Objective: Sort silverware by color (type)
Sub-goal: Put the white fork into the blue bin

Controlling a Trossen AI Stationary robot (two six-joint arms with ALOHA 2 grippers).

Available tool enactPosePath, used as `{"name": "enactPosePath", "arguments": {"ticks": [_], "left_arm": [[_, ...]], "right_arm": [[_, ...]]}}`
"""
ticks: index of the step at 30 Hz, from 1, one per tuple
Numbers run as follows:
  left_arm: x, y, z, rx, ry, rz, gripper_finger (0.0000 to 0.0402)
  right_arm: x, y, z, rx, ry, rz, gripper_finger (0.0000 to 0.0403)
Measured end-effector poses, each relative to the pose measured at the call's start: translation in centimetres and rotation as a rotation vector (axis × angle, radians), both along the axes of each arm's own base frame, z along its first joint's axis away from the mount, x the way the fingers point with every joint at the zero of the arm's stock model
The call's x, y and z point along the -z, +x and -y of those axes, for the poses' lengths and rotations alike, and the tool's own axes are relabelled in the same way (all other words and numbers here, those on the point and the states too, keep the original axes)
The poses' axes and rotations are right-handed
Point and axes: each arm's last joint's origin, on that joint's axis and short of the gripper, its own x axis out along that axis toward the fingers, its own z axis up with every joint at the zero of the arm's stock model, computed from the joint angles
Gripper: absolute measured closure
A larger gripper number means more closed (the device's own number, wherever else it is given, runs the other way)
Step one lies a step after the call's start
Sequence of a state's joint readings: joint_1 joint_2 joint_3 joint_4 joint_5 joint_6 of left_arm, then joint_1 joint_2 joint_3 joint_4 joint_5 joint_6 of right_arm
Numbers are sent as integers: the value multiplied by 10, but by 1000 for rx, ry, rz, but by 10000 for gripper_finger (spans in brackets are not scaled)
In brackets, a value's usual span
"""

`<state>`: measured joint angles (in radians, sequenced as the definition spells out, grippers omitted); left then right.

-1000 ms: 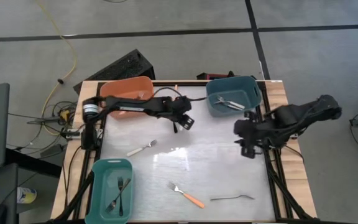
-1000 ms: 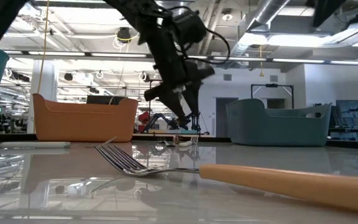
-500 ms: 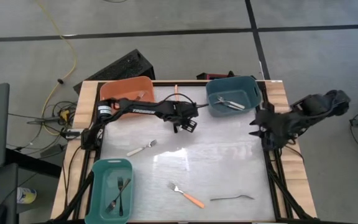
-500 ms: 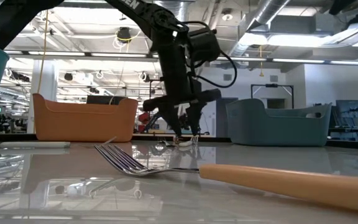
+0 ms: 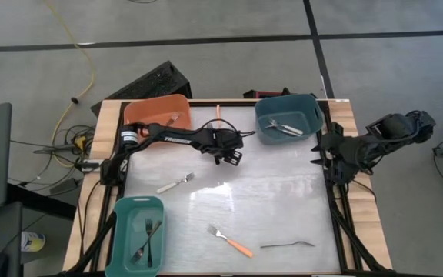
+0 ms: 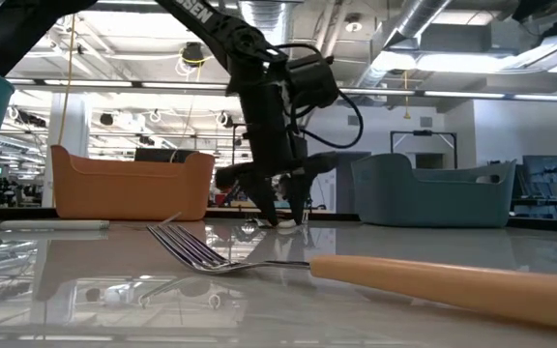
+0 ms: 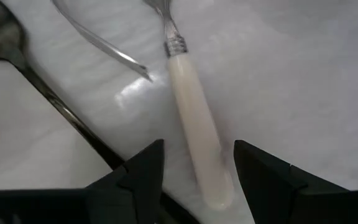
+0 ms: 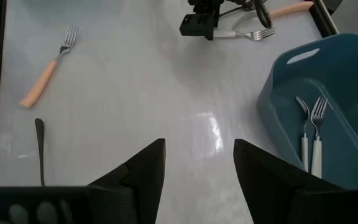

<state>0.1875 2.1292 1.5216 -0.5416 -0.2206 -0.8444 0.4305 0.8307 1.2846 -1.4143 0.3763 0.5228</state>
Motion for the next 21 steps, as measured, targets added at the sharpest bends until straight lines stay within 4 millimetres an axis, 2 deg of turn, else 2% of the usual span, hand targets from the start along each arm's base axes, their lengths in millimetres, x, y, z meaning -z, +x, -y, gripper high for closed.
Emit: {"name": "enactPosePath", "arguments": {"ticks": [7,11,14,21], "left_arm": [[3,-1,8,37,19,-7,221],[3,0,12,71,50,-24,237],[4,0,14,88,57,-33,269],[3,1,18,103,51,-19,378]], "right_arm": [[0,0,1,19,-25,12,191],[0,0,1,25,-31,15,191],[0,0,1,25,-32,15,191],[-1,2,0,26,-24,31,191]]}}
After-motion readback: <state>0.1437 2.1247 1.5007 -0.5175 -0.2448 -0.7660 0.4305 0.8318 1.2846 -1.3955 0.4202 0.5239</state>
